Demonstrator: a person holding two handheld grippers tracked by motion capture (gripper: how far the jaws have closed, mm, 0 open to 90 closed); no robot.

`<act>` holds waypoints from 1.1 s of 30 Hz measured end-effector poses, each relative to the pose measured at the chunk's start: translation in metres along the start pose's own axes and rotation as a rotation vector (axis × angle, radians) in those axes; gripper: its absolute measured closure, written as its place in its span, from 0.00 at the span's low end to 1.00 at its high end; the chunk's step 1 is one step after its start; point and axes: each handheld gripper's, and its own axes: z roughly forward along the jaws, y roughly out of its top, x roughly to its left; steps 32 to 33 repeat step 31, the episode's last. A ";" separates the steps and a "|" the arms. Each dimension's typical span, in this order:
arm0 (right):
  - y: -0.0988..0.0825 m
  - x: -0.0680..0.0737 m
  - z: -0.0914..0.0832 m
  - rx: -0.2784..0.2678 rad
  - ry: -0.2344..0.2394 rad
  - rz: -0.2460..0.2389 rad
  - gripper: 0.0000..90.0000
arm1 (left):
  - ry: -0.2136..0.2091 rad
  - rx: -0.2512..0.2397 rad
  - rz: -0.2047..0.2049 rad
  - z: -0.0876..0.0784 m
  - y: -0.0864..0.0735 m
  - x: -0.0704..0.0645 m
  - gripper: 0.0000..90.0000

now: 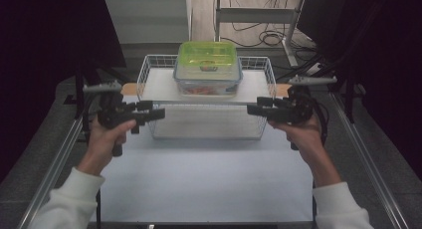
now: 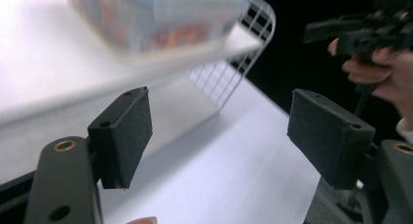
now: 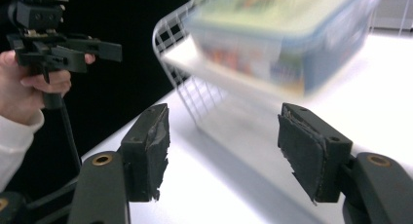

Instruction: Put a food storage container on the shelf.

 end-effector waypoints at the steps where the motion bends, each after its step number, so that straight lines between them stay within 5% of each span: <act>1: -0.007 0.002 -0.001 0.003 -0.004 -0.009 0.40 | 0.004 0.013 0.009 0.001 -0.013 -0.001 0.26; 7: -0.063 0.004 -0.006 0.059 -0.020 -0.041 0.39 | 0.069 0.091 0.043 0.013 -0.070 -0.002 0.27; 11: -0.100 0.000 -0.006 0.094 -0.019 -0.014 0.39 | 0.081 0.153 0.048 0.023 -0.101 -0.001 0.27; 16: -0.136 -0.006 0.001 0.141 -0.023 0.016 0.39 | 0.092 0.198 0.042 0.032 -0.120 0.002 0.27; 25: -0.144 -0.006 0.007 0.168 -0.047 0.005 0.38 | 0.113 0.198 0.059 0.036 -0.127 0.001 0.28; 33: -0.143 -0.006 0.004 0.135 -0.060 -0.001 0.34 | 0.129 0.201 0.075 0.037 -0.128 -0.001 0.28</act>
